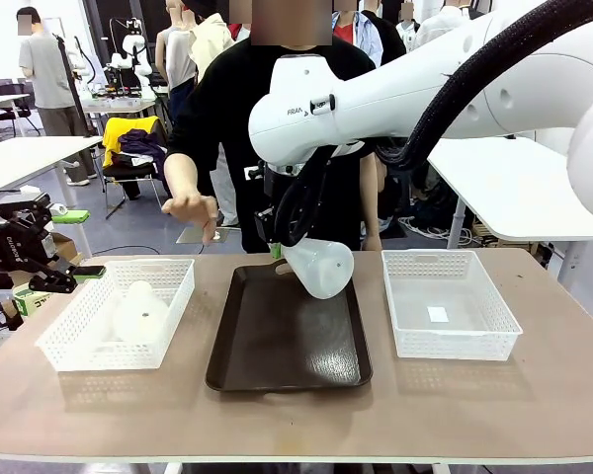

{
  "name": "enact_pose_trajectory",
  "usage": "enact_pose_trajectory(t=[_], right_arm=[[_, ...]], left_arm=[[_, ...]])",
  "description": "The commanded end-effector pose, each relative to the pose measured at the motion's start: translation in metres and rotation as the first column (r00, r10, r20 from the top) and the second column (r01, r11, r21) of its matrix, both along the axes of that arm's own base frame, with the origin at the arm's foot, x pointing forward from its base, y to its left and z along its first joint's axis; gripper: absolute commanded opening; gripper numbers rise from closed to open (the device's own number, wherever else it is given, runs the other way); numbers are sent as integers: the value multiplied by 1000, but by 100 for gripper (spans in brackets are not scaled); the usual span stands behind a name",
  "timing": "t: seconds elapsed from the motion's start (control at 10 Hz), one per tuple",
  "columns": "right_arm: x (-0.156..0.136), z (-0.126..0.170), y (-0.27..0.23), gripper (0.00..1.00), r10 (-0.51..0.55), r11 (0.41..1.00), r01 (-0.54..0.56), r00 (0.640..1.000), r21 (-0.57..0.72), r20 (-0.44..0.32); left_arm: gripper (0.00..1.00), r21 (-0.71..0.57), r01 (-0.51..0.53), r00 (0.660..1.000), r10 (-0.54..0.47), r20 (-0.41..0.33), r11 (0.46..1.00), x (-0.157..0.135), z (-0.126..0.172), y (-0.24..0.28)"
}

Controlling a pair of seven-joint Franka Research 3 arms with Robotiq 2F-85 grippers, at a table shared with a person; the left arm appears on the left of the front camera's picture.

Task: Prepare the laboratory tools.
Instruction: Place the picked Big flask upright in the Handle tray as instructed by the person.

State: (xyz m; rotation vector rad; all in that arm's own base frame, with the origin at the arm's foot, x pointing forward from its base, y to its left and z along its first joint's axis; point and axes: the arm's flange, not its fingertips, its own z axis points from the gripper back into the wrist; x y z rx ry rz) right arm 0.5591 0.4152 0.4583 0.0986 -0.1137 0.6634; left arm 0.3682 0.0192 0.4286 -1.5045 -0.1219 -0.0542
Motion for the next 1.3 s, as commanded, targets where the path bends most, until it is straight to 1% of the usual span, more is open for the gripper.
enact_pose_trajectory(t=[0.0,1.2], right_arm=[[0,0,0,0,0,1000,0,1000,-1,0],[0,0,0,0,0,1000,0,1000,-1,0]], left_arm=[[100,-2,-4,1000,4,7,1000,-1,2,1],[100,-2,-4,1000,4,7,1000,-1,2,1]])
